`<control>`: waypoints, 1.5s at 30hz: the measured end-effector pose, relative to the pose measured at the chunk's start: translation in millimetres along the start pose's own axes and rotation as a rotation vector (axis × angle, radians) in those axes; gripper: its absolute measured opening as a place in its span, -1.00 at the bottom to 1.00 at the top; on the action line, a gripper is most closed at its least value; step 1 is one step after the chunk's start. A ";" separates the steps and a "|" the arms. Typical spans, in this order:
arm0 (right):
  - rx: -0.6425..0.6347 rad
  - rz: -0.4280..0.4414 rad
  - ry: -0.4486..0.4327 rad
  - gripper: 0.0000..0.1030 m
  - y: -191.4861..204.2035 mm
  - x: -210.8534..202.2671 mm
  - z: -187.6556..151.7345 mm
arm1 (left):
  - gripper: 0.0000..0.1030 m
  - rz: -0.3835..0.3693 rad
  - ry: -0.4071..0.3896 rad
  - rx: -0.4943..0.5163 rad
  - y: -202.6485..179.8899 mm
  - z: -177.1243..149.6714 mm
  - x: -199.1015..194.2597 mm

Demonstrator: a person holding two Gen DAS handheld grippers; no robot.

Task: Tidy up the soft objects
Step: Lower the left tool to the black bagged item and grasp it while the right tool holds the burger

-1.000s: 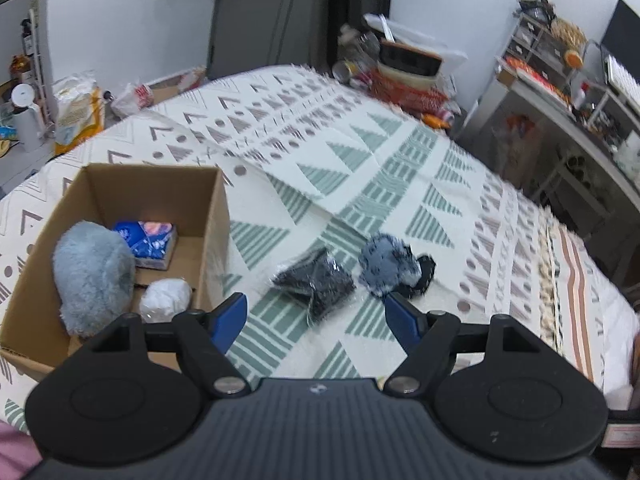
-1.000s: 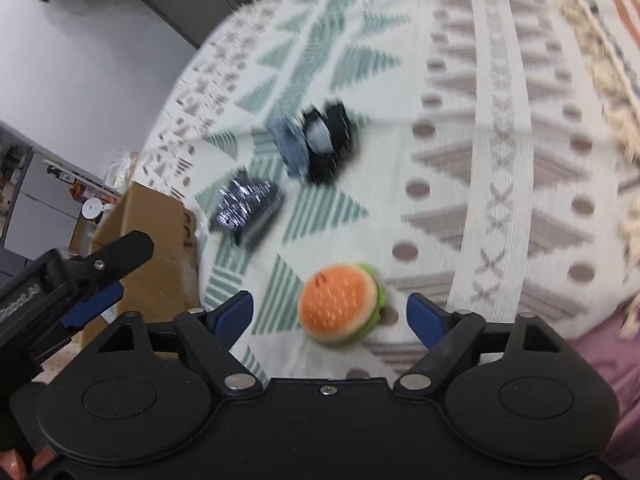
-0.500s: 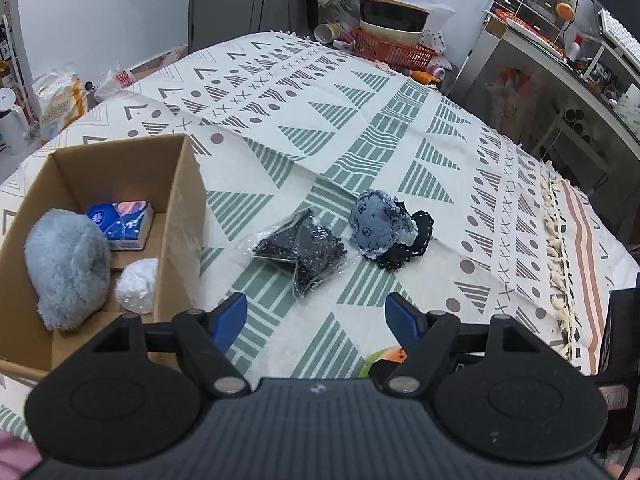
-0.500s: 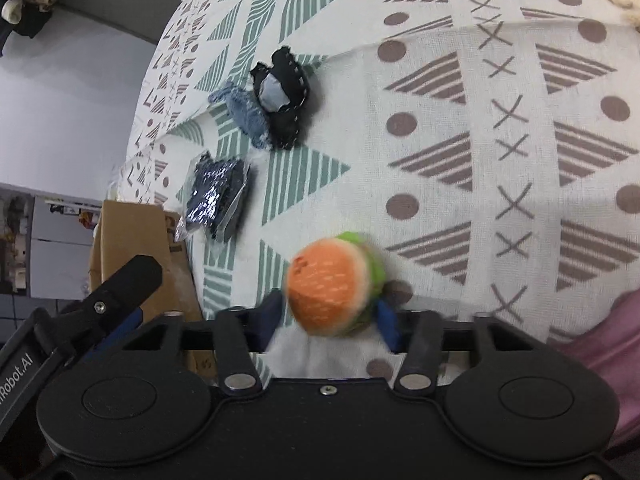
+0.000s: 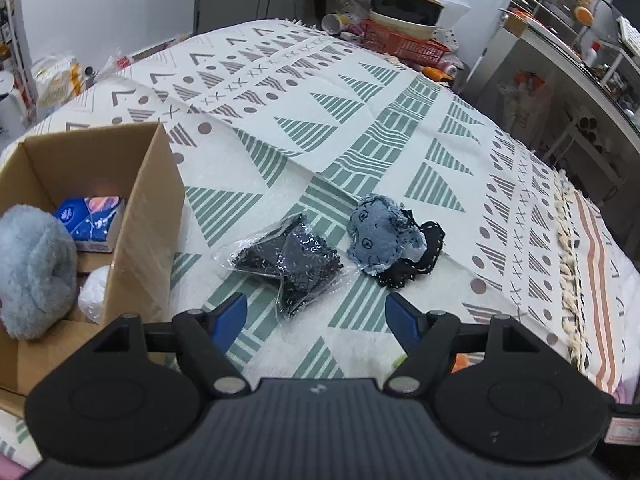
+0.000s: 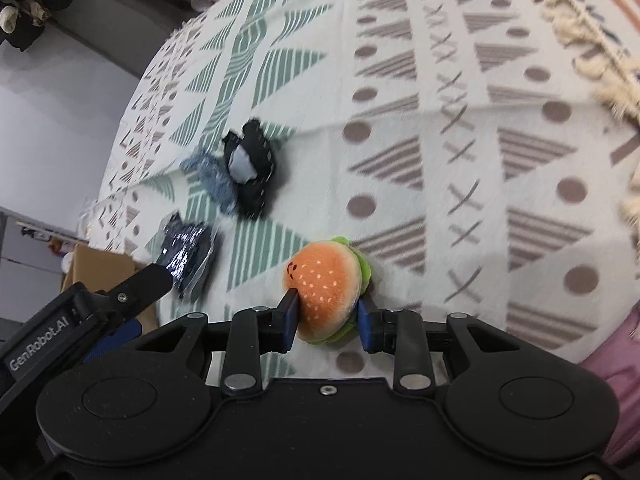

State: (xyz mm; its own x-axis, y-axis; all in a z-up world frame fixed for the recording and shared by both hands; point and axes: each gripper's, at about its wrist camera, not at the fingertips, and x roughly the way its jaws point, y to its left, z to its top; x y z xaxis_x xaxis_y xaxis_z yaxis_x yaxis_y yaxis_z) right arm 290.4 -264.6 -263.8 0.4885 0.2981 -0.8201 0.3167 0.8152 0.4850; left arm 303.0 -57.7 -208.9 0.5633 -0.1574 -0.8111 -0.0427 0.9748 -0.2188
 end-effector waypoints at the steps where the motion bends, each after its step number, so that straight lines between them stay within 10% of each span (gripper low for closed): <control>1: -0.001 -0.007 -0.008 -0.41 -0.8 -0.5 1.1 | 0.45 -0.002 -0.001 -0.011 0.7 0.3 2.2; 22: -0.047 -0.013 -0.030 -0.23 -2.6 8.3 20.3 | 0.45 0.059 -0.011 -0.285 19.0 9.9 48.7; 37: -0.087 -0.005 -0.022 -0.07 0.1 8.9 19.4 | 0.45 0.164 -0.033 -0.238 7.5 14.1 73.0; 45: -0.142 -0.010 -0.020 0.47 9.9 11.3 15.4 | 0.33 0.194 0.001 -0.176 4.1 9.8 64.5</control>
State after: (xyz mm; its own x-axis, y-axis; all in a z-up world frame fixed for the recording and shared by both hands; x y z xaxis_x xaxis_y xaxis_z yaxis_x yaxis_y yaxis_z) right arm 311.6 -260.8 -263.6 0.5028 0.2807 -0.8176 0.2038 0.8806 0.4277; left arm 347.2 -62.3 -256.8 0.5293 0.0299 -0.8479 -0.2932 0.9443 -0.1497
